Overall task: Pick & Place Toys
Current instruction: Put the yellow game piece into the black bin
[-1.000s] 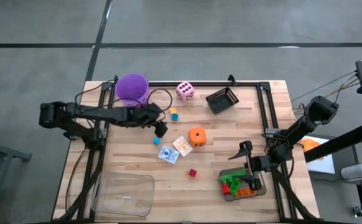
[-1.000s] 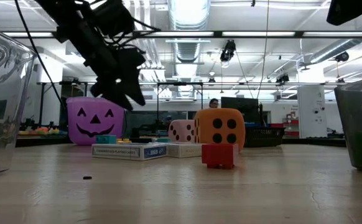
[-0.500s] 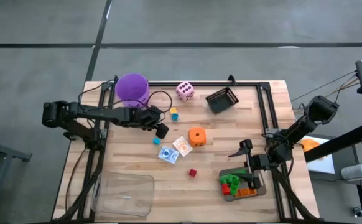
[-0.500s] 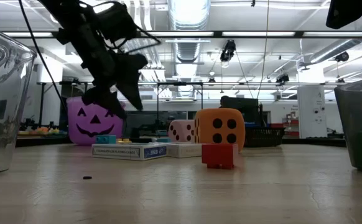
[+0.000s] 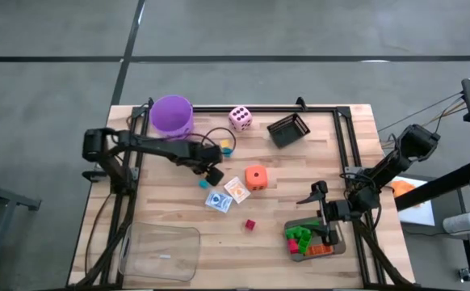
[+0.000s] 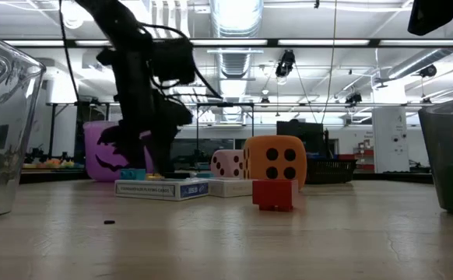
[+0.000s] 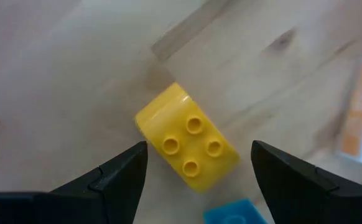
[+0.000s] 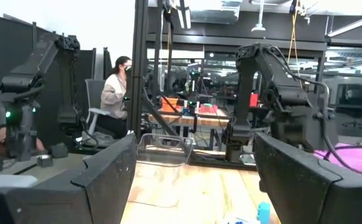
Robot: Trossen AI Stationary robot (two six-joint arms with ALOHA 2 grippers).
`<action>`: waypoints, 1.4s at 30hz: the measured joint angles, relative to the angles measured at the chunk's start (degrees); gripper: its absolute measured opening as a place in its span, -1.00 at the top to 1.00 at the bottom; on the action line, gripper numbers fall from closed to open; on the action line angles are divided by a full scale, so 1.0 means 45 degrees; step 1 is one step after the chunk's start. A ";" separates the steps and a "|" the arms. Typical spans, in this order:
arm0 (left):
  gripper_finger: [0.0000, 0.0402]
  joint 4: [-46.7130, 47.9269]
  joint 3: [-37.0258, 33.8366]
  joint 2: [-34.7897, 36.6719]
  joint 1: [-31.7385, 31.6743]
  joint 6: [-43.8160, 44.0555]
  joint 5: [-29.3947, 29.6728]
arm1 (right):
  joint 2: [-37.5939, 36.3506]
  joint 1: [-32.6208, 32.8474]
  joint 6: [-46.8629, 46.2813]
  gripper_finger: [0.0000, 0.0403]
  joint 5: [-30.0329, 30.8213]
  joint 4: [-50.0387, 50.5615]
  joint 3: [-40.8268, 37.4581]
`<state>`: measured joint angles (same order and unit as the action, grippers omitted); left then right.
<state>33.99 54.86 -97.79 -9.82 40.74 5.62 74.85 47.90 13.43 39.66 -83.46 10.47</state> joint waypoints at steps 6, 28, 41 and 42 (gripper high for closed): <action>-0.44 0.0602 0.0698 -0.1209 -0.0005 -0.0383 0.0075 | 0.0000 0.0000 -0.0041 -0.56 0.0000 0.0042 0.0001; 0.33 0.0220 0.0765 -0.1306 -0.0005 -0.1756 0.0424 | 0.0000 0.0000 -0.0281 -0.56 0.0000 0.0525 0.0001; 0.33 -0.1053 0.0717 0.1052 0.0300 -0.3595 0.2048 | 0.0411 -0.0218 -0.0327 -0.56 -0.0004 0.0568 0.0001; 0.33 -0.1637 0.0665 0.1315 0.0419 -0.3998 0.2082 | 0.0492 -0.0314 -0.0372 -0.56 0.0001 0.0559 0.0001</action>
<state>26.62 57.86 -91.87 -7.94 22.75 14.99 77.07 46.49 11.76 39.66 -80.95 10.48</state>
